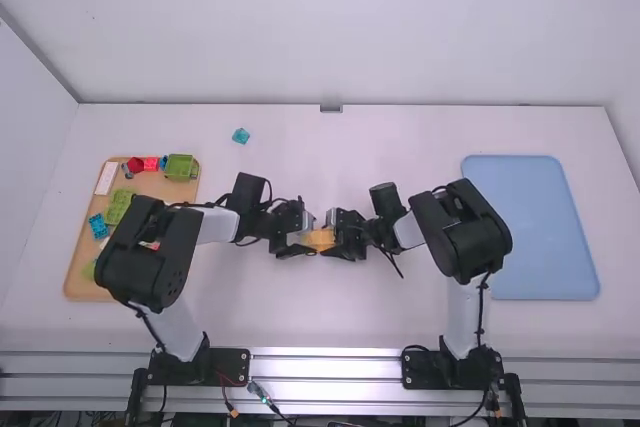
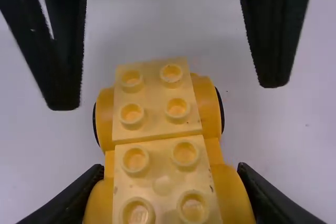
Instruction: Assemble lego blocks to make yellow taxi
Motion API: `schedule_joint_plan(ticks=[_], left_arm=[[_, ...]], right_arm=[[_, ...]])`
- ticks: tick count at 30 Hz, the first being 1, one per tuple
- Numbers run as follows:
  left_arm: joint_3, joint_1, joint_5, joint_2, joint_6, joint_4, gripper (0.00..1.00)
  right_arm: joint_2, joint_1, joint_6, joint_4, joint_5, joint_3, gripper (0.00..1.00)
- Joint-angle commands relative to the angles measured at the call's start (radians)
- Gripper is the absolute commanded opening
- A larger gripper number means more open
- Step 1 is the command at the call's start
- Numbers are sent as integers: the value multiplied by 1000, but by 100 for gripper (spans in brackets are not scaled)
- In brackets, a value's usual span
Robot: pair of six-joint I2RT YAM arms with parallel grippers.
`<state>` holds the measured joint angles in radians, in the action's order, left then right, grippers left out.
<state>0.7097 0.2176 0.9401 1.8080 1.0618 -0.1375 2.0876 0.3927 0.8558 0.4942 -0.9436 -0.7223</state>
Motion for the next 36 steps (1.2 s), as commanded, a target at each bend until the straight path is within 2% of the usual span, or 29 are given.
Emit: schedule_joint_plan(ticks=[1, 2, 3, 4, 5, 6, 11, 23, 36], left_arm=[[26, -11, 130, -55, 0, 23, 77], [29, -14, 159, -74, 0, 37, 77], [31, -16, 174, -84, 0, 44, 70], [33, -15, 177, -97, 0, 58, 44], [32, -14, 158, -108, 0, 72, 14], [32, -15, 131, -113, -13, 82, 2], [29, 23, -78, -98, -202, 79, 2], [-10, 44, -174, -5, -182, 73, 2], [-86, 45, -241, 96, -183, -54, 2]], right_arm=[[14, 7, 5, -8, 1, -11, 36], [14, 6, 5, -8, 0, -11, 36], [14, 6, 5, -8, 0, -11, 36], [14, 7, 5, -7, 1, -11, 36], [14, 6, 5, -7, 0, -11, 36], [14, 7, 6, -7, 0, -11, 36], [14, 6, 5, -8, 0, -11, 37], [14, 7, 5, -8, 0, -11, 37], [12, 5, 5, -2, 0, -11, 37]])
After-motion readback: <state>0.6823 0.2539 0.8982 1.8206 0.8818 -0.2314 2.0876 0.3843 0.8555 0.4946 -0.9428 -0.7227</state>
